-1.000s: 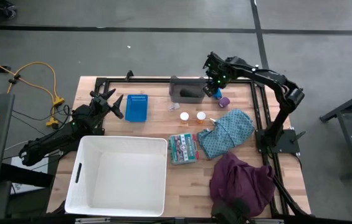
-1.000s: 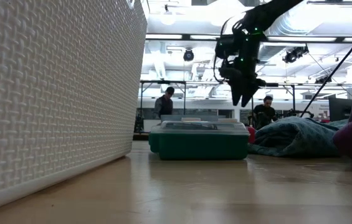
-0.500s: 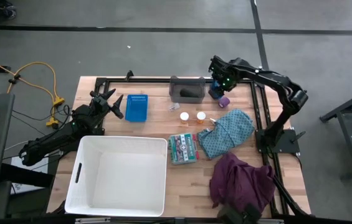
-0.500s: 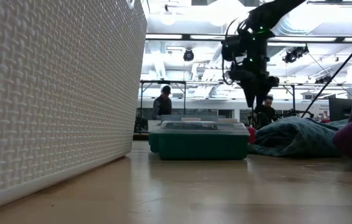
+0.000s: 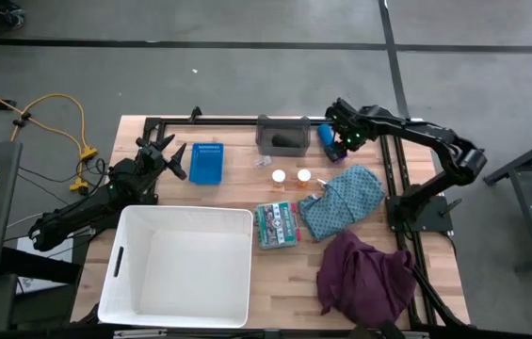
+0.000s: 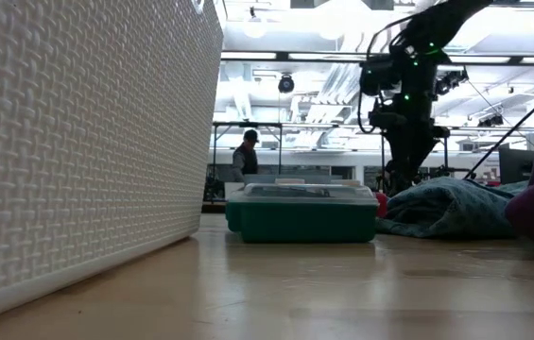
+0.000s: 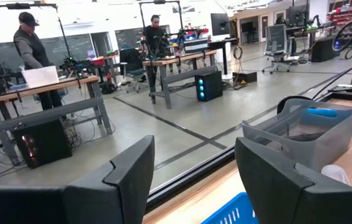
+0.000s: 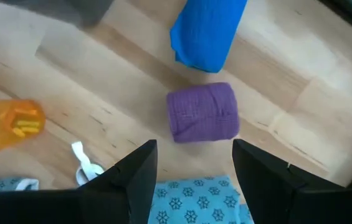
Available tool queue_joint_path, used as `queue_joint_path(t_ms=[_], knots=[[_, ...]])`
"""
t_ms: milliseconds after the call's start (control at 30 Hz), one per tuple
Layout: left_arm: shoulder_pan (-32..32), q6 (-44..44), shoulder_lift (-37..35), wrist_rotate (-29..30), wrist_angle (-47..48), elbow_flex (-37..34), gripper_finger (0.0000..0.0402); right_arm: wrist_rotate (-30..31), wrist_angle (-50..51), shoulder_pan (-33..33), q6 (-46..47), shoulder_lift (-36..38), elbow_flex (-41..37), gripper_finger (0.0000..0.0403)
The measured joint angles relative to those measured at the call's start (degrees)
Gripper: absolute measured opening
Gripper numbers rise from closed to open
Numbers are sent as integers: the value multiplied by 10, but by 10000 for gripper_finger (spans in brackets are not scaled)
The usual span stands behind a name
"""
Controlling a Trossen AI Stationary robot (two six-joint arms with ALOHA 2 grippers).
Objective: Pick & place medical supplies in basket/bin
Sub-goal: Put the purple bandage into the black bin
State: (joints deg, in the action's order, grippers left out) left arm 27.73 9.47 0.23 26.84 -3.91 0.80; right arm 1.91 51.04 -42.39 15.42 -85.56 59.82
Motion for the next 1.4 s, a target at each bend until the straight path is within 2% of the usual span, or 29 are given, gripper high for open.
queue_joint_path(t_ms=[433, 1133, 1400], knots=[[0, 0, 0, 0, 0, 0, 216, -7, -30, 0, -19, 6, -31, 201], [0, 0, 0, 0, 0, 0, 216, 11, -43, 0, -23, 6, -34, 313], [0, 0, 0, 0, 0, 0, 216, 10, -106, -2, -47, 6, -84, 327]])
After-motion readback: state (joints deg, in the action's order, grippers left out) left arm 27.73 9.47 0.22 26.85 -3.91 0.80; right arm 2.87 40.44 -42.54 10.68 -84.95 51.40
